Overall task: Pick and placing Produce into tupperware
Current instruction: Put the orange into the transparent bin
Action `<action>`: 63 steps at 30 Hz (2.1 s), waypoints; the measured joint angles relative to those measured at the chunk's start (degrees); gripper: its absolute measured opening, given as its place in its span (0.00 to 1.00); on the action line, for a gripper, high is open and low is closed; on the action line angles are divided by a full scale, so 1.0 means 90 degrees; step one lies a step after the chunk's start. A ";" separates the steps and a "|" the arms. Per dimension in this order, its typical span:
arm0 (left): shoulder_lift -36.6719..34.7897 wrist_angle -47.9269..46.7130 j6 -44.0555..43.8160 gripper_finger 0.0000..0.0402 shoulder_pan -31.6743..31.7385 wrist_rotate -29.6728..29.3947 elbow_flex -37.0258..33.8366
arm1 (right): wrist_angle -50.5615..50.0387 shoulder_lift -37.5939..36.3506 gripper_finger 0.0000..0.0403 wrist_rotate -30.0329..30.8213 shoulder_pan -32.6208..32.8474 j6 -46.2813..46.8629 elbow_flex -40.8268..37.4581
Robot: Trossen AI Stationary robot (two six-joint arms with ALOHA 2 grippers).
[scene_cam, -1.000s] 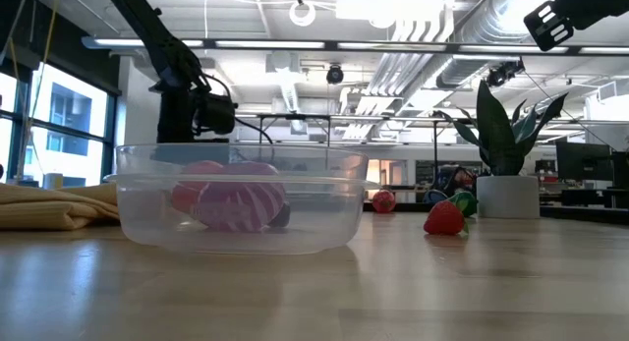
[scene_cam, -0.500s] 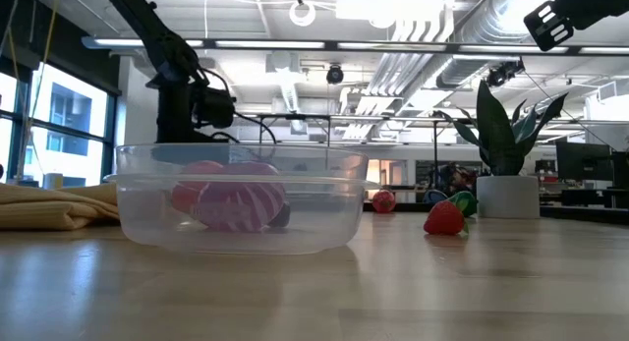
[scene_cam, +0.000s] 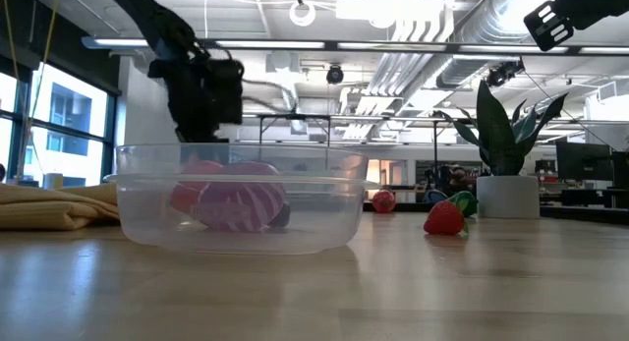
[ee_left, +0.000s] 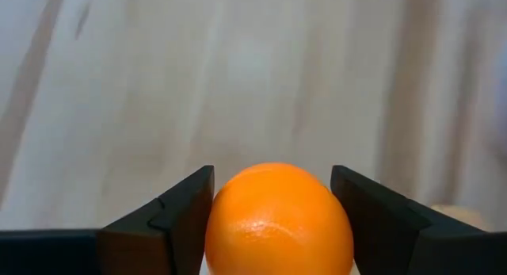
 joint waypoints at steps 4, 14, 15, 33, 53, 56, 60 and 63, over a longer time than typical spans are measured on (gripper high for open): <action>-0.0246 0.0323 -0.0096 0.55 -0.0502 0.0395 0.0014 | -0.0002 0.0002 0.00 0.0000 0.0000 0.0000 0.0001; -0.0374 0.0922 -0.0469 0.59 -0.2384 0.0372 0.0978 | -0.0002 0.0000 0.00 0.0000 0.0000 0.0000 0.0000; -0.0374 0.1016 -0.0473 0.58 -0.2601 0.0332 0.1090 | 0.0000 0.0002 0.00 0.0000 0.0000 0.0000 0.0000; 0.0611 0.1981 -0.0805 0.57 -0.5697 -0.2105 0.1683 | -0.0001 0.0000 0.00 0.0000 0.0000 0.0000 -0.0001; 0.1967 0.2430 -0.0950 0.54 -0.5679 -0.1627 0.1676 | -0.0003 0.0001 0.00 0.0000 0.0000 0.0000 0.0001; 0.1967 0.2406 -0.0952 0.56 -0.5679 -0.1627 0.1676 | -0.0002 0.0000 0.00 0.0000 0.0000 0.0000 -0.0001; 0.1964 0.2348 -0.0953 0.64 -0.5679 -0.1643 0.1676 | -0.0004 0.0001 0.00 0.0000 0.0000 0.0000 0.0000; 0.1964 0.2234 -0.0955 0.69 -0.5679 -0.1779 0.1676 | -0.0003 0.0000 0.00 0.0000 0.0000 0.0000 0.0000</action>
